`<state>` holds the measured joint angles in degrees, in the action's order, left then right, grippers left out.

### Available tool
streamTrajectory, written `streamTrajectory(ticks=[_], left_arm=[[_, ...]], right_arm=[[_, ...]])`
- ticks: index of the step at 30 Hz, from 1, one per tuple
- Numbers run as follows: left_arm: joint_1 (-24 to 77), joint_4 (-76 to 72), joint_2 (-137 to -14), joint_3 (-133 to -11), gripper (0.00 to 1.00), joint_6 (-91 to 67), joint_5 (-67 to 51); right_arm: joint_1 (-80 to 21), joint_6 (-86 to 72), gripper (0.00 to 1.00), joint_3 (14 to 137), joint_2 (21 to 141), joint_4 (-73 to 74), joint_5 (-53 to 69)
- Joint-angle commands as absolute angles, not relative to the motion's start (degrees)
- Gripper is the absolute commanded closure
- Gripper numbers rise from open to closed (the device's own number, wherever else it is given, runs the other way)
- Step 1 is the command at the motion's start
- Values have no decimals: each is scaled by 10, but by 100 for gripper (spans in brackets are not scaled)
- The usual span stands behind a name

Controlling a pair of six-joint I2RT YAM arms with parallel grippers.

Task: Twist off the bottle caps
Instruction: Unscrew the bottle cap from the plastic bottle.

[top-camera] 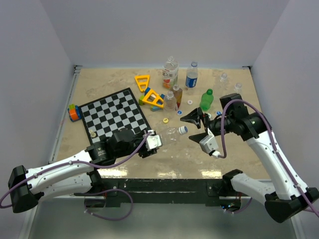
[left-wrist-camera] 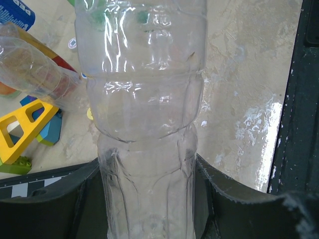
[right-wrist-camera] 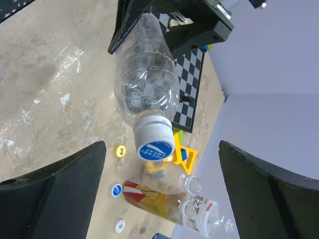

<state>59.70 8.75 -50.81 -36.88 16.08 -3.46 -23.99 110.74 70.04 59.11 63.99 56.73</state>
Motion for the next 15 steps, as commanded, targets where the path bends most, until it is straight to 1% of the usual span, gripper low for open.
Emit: streamTrajectory(ticks=[1, 5, 9, 12, 13, 15], left_arm=[[599, 74, -505, -374, 100, 157, -32], [599, 74, -506, -375, 100, 156, -25], [599, 73, -507, -375, 100, 155, -18], [599, 74, -507, -376, 100, 154, -13], [599, 74, -506, -376, 100, 154, -11], [599, 74, -507, -376, 100, 154, -9]], right_arm=[[-229, 1031, 2, 708, 552, 630, 577], [-215, 935, 2, 695, 507, 609, 550], [-207, 722, 2, 691, 472, 547, 517], [-203, 440, 2, 665, 458, 445, 461], [-203, 415, 2, 659, 460, 443, 455], [-202, 380, 2, 657, 470, 446, 485]])
